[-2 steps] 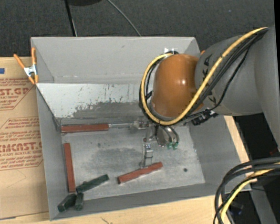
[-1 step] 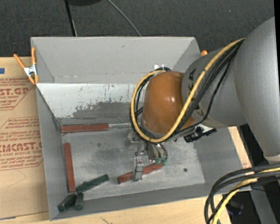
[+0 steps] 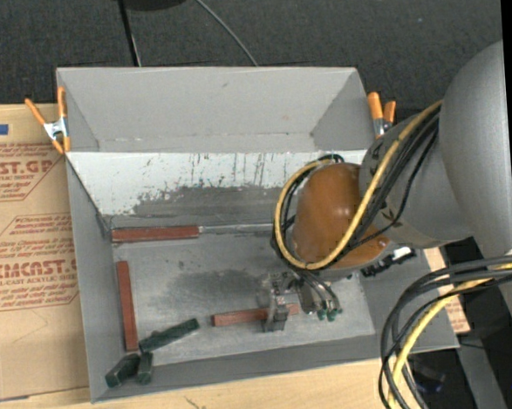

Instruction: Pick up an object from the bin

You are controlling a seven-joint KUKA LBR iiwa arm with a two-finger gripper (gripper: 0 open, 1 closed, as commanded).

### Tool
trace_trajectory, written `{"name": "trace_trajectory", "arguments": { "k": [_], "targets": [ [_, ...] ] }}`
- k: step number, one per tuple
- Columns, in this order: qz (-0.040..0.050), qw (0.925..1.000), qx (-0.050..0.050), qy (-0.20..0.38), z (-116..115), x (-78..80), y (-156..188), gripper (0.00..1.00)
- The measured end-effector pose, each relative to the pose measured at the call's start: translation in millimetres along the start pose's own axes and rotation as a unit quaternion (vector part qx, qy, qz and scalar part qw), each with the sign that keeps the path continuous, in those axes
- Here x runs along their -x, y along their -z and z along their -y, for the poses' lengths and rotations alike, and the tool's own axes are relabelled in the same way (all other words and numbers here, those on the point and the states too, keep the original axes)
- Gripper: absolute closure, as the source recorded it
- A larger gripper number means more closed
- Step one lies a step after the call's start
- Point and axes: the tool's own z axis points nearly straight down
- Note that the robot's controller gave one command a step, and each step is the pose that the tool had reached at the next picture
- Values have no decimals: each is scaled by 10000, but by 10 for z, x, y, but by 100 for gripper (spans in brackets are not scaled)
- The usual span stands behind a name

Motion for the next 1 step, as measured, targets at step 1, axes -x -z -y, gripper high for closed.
{"name": "trace_trajectory", "arguments": {
  "k": [1],
  "targets": [
    [0,10000,1,0,0,0,0,100]
  ]
}}
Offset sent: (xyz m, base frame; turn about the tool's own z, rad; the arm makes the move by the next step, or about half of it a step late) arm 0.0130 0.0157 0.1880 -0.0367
